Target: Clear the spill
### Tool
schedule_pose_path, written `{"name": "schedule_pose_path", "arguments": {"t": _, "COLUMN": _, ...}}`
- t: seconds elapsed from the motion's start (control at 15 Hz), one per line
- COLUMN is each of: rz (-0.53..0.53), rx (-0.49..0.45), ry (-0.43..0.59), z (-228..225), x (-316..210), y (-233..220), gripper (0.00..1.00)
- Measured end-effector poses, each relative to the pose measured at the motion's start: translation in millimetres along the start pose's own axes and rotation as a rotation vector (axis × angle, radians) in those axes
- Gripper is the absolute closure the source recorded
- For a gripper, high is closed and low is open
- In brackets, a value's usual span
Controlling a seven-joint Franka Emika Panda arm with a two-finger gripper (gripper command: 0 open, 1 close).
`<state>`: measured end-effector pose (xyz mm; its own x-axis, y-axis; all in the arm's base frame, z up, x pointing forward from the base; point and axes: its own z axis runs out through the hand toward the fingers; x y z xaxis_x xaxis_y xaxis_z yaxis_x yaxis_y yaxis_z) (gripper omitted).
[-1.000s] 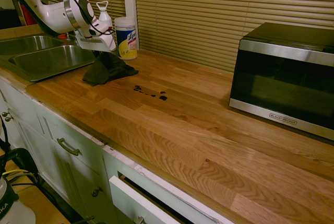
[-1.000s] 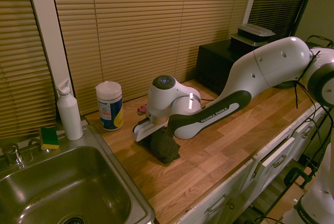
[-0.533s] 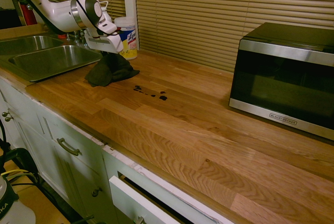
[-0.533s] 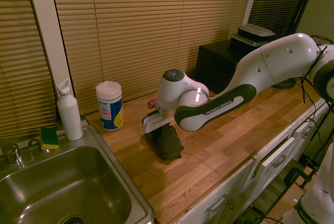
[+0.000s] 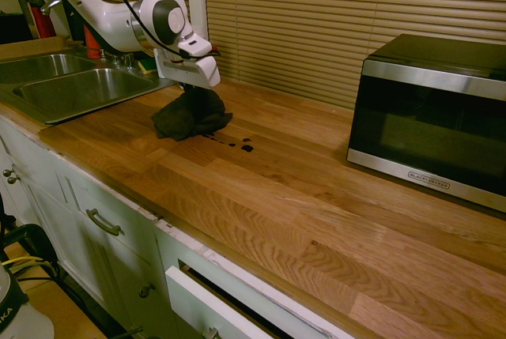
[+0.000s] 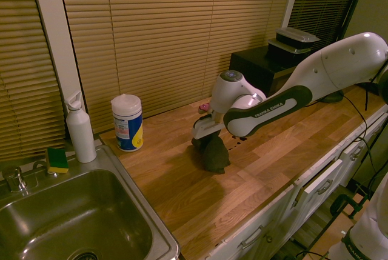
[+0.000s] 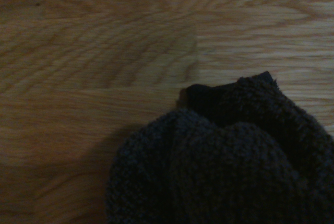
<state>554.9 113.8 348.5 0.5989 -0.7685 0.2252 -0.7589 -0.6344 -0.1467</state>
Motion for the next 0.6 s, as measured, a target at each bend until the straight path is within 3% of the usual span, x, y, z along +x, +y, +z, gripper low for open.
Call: {"name": "schedule_pose_path", "arguments": {"t": 0.6, "rz": 0.086, "rx": -0.002, "ry": 0.002, "z": 6.6, "x": 84.8, "y": 65.0, "gripper": 1.0}}
